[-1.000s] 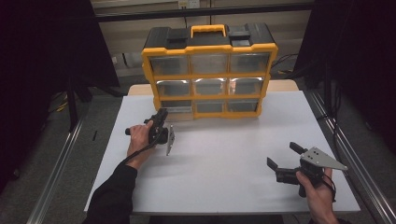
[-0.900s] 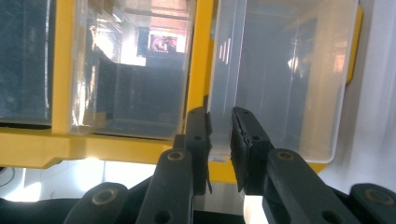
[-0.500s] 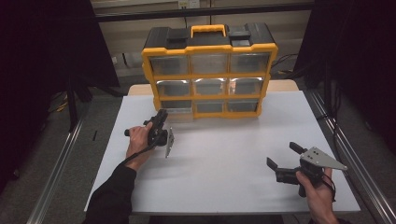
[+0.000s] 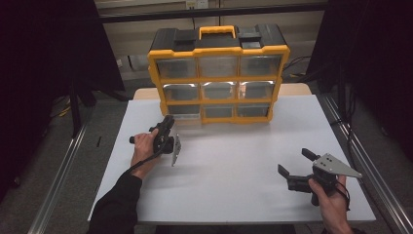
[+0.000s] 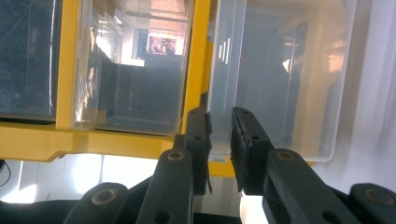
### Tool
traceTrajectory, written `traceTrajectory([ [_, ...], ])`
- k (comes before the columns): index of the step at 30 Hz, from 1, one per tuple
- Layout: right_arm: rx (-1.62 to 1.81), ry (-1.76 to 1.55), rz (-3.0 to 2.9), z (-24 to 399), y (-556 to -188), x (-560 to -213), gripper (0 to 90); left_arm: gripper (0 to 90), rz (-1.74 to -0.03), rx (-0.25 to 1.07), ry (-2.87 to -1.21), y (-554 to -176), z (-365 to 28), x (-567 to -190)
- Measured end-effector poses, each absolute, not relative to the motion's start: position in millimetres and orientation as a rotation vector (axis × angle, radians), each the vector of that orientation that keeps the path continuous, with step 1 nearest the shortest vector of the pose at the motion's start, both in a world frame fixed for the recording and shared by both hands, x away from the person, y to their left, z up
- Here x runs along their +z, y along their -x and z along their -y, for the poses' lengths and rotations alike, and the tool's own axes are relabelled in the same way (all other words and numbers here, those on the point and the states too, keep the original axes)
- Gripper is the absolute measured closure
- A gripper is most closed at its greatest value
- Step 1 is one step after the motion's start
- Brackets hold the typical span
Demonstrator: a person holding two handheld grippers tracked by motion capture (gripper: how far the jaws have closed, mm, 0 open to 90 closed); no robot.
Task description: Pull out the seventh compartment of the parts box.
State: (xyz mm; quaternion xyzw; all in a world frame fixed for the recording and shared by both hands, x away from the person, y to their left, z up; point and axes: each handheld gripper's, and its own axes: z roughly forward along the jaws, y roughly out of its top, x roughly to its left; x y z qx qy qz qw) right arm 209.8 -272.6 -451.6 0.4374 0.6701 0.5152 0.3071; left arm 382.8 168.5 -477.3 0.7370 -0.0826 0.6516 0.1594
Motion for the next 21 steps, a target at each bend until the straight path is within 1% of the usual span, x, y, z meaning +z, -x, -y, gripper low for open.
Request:
traceTrajectory([
  [2,1.363,-1.156,-1.773,272.5,-209.8,-451.5,0.0,78.0,0.201,1.864,-2.081,-381.9,-168.7,-479.5],
  [5,1.365,-1.154,-1.774,272.5,-209.8,-451.5,0.0,78.0,0.216,1.884,-2.107,-379.5,-168.8,-477.0],
  [6,1.364,-1.154,-1.774,272.5,-209.8,-451.5,0.0,78.0,0.205,1.867,-2.079,-380.4,-168.7,-479.0],
  [8,1.364,-1.158,-1.772,272.5,-209.7,-451.5,0.0,78.0,0.235,1.880,-2.120,-378.2,-168.9,-476.3],
  [10,1.366,-1.157,-1.773,272.6,-209.9,-451.6,0.0,78.0,0.232,1.881,-2.092,-377.3,-169.2,-476.7],
  [13,1.368,-1.158,-1.771,272.3,-210.1,-451.5,0.0,77.9,0.225,1.872,-2.118,-376.1,-170.6,-476.3],
  [16,1.367,-1.154,-1.775,272.1,-210.1,-451.5,0.0,77.9,0.245,1.888,-2.101,-375.8,-170.2,-475.4],
  [20,1.367,-1.158,-1.772,272.6,-210.0,-451.6,0.0,77.8,0.225,1.857,-2.112,-373.9,-170.3,-476.5],
  [21,1.367,-1.159,-1.772,272.6,-210.0,-451.6,0.0,77.9,0.209,1.848,-2.094,-373.7,-170.4,-477.7],
])
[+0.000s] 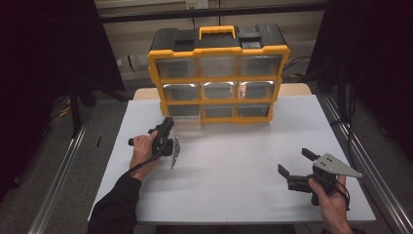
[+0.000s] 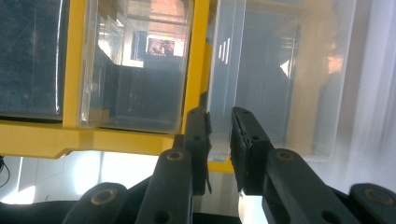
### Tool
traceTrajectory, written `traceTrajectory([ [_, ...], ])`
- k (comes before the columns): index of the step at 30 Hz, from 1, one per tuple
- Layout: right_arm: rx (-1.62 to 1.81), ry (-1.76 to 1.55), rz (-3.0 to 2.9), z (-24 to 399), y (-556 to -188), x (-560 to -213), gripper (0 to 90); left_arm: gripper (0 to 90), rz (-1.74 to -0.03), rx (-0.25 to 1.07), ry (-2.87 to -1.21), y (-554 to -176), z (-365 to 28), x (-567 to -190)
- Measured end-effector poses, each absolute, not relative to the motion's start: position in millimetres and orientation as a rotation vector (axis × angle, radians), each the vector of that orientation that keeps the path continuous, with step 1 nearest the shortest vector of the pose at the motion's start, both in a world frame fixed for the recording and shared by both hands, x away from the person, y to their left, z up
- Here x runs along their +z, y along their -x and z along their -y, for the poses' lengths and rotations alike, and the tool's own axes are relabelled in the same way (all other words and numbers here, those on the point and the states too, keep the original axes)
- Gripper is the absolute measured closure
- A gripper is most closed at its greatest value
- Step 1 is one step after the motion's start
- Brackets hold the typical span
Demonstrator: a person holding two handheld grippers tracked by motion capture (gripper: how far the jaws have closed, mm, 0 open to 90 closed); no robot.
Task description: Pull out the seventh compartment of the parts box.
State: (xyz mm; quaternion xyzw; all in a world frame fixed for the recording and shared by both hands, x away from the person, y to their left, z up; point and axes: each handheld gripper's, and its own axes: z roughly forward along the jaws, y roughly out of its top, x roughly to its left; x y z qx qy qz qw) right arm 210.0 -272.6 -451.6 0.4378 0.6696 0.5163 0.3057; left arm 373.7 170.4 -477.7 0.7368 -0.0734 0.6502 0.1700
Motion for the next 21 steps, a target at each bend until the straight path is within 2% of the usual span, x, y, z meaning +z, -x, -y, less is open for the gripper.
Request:
traceTrajectory([
  [1,1.367,-1.159,-1.771,272.4,-210.1,-451.6,0.0,77.8,0.230,1.876,-2.132,-371.8,-170.7,-474.2],
  [2,1.367,-1.158,-1.771,272.3,-210.1,-451.6,0.0,77.8,0.235,1.825,-2.128,-373.2,-171.0,-474.7],
  [15,1.369,-1.156,-1.775,272.1,-210.0,-451.5,0.0,77.8,0.214,1.867,-2.106,-367.1,-171.2,-475.7],
  [21,1.367,-1.156,-1.773,272.2,-210.0,-451.5,0.0,77.9,0.215,1.841,-2.091,-366.2,-170.6,-476.1],
])
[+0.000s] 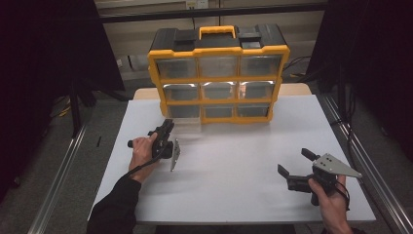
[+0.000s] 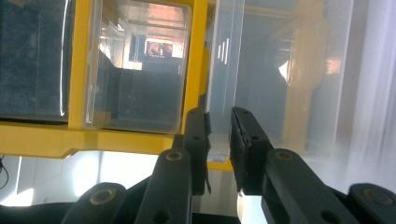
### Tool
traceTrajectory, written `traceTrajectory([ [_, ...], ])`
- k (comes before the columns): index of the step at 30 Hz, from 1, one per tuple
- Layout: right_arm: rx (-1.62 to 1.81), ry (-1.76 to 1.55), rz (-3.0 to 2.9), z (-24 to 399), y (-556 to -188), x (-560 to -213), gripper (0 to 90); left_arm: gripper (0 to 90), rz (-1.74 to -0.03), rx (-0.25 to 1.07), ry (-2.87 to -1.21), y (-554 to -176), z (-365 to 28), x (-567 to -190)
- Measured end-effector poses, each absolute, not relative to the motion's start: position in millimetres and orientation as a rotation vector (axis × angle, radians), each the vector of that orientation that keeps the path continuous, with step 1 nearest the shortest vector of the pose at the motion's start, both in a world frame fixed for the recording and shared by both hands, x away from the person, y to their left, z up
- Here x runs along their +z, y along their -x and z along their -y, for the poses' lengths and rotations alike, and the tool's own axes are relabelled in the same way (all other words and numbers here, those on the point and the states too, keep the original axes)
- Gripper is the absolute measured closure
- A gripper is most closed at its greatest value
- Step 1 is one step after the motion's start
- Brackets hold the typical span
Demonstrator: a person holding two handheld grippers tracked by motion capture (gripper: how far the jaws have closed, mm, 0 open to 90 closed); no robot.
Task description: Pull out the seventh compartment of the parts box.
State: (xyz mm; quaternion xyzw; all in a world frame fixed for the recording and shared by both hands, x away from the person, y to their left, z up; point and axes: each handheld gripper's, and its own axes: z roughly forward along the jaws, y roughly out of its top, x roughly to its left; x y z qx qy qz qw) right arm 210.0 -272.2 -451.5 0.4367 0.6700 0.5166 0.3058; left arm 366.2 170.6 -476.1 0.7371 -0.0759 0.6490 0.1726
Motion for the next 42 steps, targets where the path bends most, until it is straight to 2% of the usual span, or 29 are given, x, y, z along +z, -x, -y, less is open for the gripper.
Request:
traceTrajectory([
  [17,1.366,-1.156,-1.772,272,-210,-452,0.0,77.8,0.232,1.835,-2.134,-360,-171,-473],
  [26,1.366,-1.160,-1.770,272,-210,-452,0.0,77.8,0.235,1.852,-2.107,-358,-173,-473],
  [28,1.365,-1.158,-1.771,272,-210,-452,0.0,77.8,0.215,1.818,-2.081,-359,-172,-475],
  [30,1.367,-1.156,-1.772,272,-210,-452,0.0,77.8,0.239,1.857,-2.116,-357,-174,-472],
  [42,1.368,-1.163,-1.771,272,-211,-452,0.0,77.8,0.240,1.862,-2.127,-355,-173,-471],
])
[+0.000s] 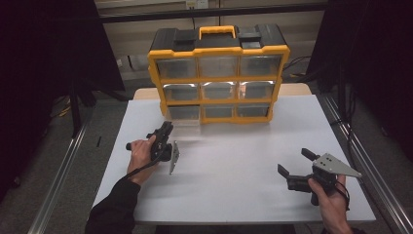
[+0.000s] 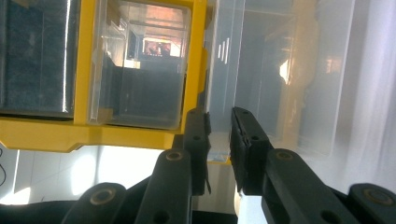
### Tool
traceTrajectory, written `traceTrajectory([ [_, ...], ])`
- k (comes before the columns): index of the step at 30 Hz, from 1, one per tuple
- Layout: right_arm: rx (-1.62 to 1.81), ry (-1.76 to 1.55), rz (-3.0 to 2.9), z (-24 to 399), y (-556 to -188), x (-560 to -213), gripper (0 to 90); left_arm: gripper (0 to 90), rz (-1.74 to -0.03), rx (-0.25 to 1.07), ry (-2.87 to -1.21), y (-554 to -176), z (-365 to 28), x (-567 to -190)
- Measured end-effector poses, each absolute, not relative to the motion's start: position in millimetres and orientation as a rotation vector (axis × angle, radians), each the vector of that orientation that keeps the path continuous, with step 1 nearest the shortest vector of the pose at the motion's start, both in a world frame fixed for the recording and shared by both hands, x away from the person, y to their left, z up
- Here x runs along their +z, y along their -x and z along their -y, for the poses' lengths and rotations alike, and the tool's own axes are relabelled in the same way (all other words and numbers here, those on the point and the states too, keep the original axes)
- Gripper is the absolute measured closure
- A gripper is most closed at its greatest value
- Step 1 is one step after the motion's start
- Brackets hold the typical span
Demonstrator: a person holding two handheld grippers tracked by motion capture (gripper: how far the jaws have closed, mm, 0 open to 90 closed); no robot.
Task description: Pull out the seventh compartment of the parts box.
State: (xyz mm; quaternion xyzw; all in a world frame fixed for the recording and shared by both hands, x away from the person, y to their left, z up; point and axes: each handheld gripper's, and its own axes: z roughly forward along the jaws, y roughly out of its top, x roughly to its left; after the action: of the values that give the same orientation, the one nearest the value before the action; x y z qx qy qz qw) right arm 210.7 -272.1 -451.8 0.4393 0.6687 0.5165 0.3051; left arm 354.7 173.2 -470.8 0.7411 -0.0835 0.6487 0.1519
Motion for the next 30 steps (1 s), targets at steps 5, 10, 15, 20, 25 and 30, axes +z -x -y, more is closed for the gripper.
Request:
traceTrajectory([
  [5,1.366,-1.165,-1.771,272.2,-210.8,-451.9,0.0,77.8,0.213,1.839,-2.133,-352.4,-174.5,-471.1],
  [10,1.365,-1.162,-1.771,271.7,-210.8,-451.9,0.0,77.4,0.219,1.832,-2.130,-352.4,-174.2,-470.6],
  [15,1.368,-1.168,-1.770,272.1,-210.8,-451.8,0.0,77.0,0.239,1.804,-2.135,-351.9,-174.2,-472.5],
  [20,1.368,-1.159,-1.772,271.8,-210.6,-451.8,0.0,76.3,0.218,1.781,-2.133,-352.6,-175.3,-472.3],
  [25,1.369,-1.163,-1.771,271.8,-210.6,-451.8,0.0,76.4,0.226,1.785,-2.139,-351.9,-174.1,-472.7],
  [30,1.369,-1.163,-1.773,271.6,-210.8,-451.8,0.0,76.3,0.216,1.795,-2.144,-349.9,-173.2,-472.3],
])
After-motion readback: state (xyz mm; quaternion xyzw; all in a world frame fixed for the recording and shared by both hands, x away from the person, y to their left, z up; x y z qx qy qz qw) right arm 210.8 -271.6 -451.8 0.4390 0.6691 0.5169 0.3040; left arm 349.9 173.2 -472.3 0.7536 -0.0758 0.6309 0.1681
